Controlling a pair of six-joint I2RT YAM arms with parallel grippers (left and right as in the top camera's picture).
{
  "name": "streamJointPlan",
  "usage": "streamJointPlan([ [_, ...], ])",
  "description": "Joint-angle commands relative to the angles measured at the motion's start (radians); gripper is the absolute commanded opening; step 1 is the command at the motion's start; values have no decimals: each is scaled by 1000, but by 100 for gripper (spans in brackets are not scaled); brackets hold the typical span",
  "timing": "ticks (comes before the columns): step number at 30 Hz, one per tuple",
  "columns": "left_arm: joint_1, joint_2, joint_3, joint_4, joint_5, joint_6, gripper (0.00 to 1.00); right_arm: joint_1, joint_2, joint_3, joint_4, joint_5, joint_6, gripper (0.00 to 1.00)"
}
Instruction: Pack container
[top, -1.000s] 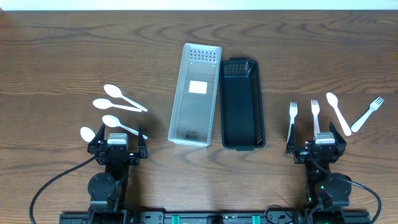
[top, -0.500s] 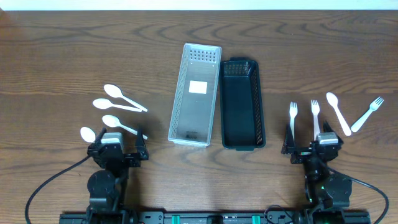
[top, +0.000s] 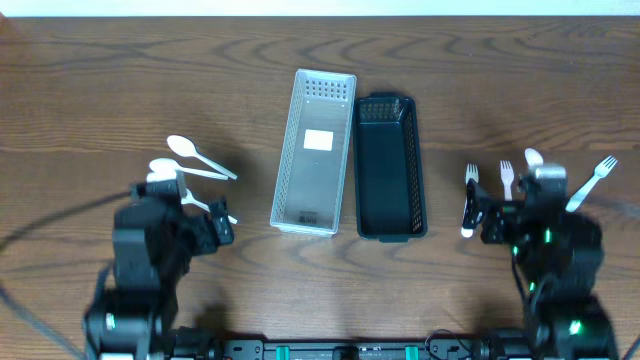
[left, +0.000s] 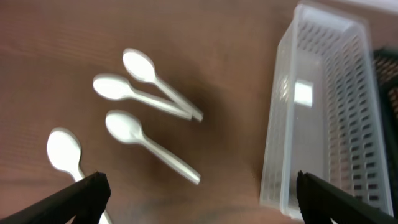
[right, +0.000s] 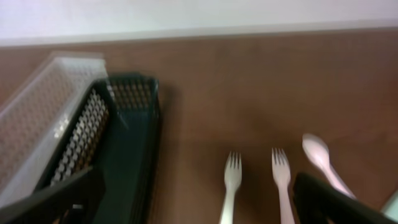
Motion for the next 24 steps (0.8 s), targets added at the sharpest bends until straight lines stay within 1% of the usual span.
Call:
streamJointPlan([
  [1, 2, 194, 138, -77, 12, -15, 98, 9, 208, 194, -139, -9, -4, 99],
  [4, 2, 342, 212, -112, 11, -16, 98, 9, 383, 347, -274, -35, -8, 99],
  [6, 2, 421, 227, -97, 12, -17, 98, 9, 470, 407, -306, -69, 1, 99],
  [8, 2, 485, 227, -69, 13, -16, 98, 9, 540, 427, -311, -86, 2, 99],
  [9, 2, 518, 227, -55, 13, -16, 99, 9, 566, 427, -308, -85, 2, 95],
  [10, 2, 545, 227, -45, 13, -16, 95, 9, 595, 427, -307, -86, 2, 85],
  [11, 2, 575, 227, -38, 13, -16, 91, 9, 626, 427, -308, -86, 2, 81],
  [12, 1, 600, 227, -33, 17, -17, 90, 9, 651, 426, -309, -85, 2, 80],
  [13, 1, 623, 227, -27, 30, -16, 89, 9, 678, 425, -308, -86, 2, 73],
  [15, 1, 674, 227, -15, 63, -16, 74, 9, 739, 425, -307, -85, 2, 56],
  [18, 1, 732, 227, 1, 115, -17, 61, 10, 817, 425, -301, -86, 2, 49],
  [20, 0, 765, 227, 7, 133, -17, 53, 10, 862, 425, -296, -86, 2, 40],
  [21, 0, 782, 227, 10, 135, -17, 49, 10, 885, 425, -293, -86, 2, 39],
  [24, -9, 824, 227, 11, 135, -16, 39, 12, 942, 425, -292, -86, 2, 39],
])
